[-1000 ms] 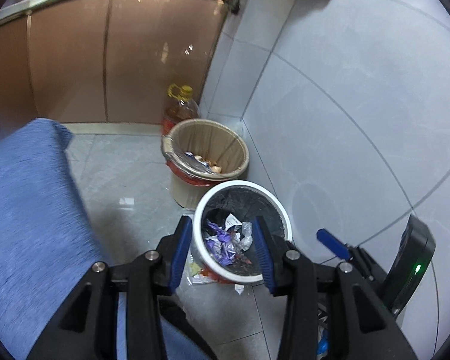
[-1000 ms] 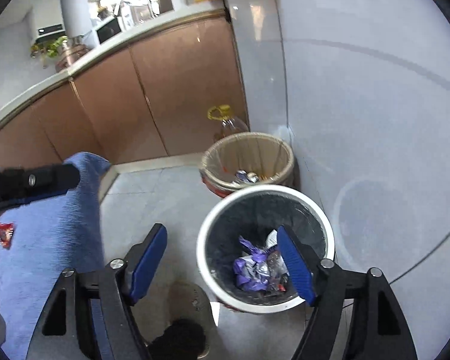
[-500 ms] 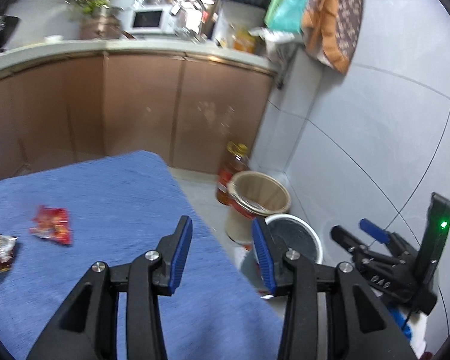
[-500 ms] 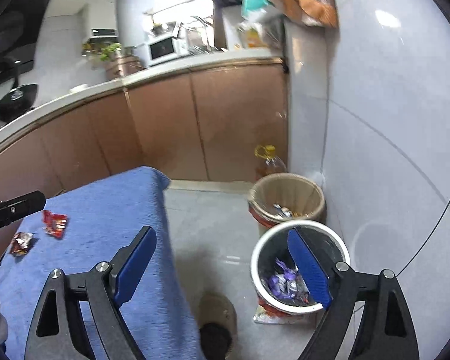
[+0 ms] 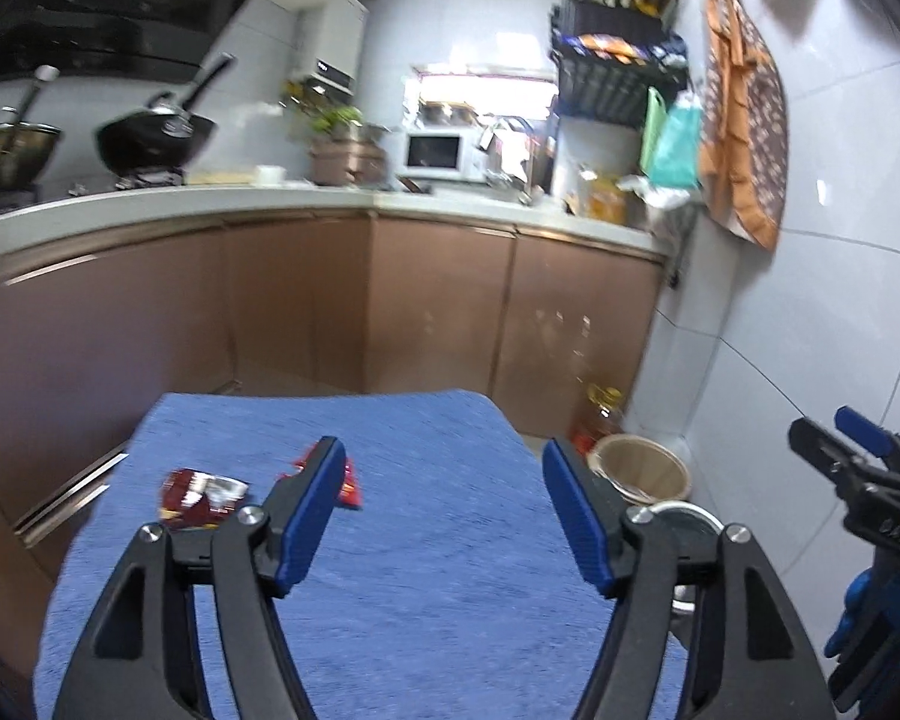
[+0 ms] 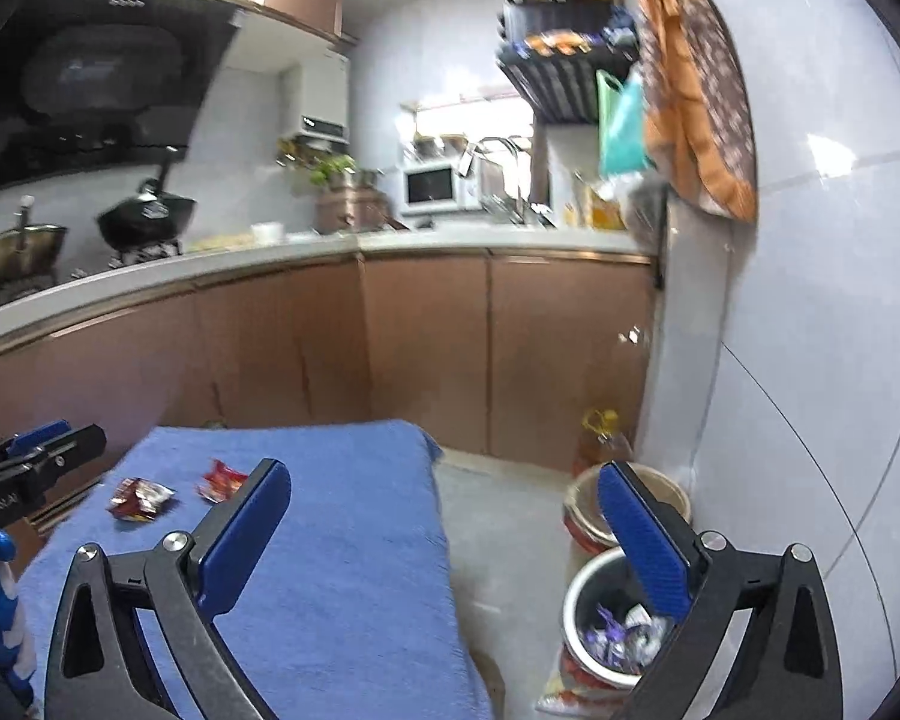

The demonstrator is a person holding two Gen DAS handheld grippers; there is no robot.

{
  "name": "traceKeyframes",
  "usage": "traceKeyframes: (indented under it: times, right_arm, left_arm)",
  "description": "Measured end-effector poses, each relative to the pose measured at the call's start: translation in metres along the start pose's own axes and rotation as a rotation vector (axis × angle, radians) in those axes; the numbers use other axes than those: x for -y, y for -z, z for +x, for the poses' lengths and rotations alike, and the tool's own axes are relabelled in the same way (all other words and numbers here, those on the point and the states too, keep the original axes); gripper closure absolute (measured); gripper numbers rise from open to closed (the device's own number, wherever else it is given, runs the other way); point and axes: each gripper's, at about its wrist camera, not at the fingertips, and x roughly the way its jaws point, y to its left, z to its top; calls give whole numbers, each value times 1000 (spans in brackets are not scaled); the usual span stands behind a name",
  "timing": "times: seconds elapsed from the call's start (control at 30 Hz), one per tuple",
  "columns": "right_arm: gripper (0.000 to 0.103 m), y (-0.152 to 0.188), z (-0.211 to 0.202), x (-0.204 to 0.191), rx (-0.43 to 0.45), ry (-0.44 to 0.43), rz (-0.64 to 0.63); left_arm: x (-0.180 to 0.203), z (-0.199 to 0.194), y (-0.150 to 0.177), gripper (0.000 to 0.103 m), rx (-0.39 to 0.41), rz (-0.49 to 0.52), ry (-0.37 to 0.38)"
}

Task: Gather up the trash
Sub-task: 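Move both open tools back over the table toward the chip bags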

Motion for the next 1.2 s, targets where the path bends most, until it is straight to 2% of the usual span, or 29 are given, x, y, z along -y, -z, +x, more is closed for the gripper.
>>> traceKeyframes:
  times: [0.27, 0.53, 0.7, 0.9, 1.2]
  right_arm:
    - [0, -11, -27, -30, 66, -91, -17]
    - [0, -16, -40, -38, 110, -144, -13]
    - [0, -17, -43, -42, 130, -173, -5]
    - [0, -16, -31, -49, 102, -209, -13]
    - [0, -4, 39, -76, -53, -274, -50]
  left_arm:
    - [-17, -37, 5, 33, 60, -5, -65]
    - [-26, -50, 6, 33, 118, -23, -118]
    - [-32, -51, 9, 33, 121, -28, -126]
    - [-45, -40, 14, 32, 63, -42, -117]
    - [-120, -3, 35, 32, -46, -96, -151]
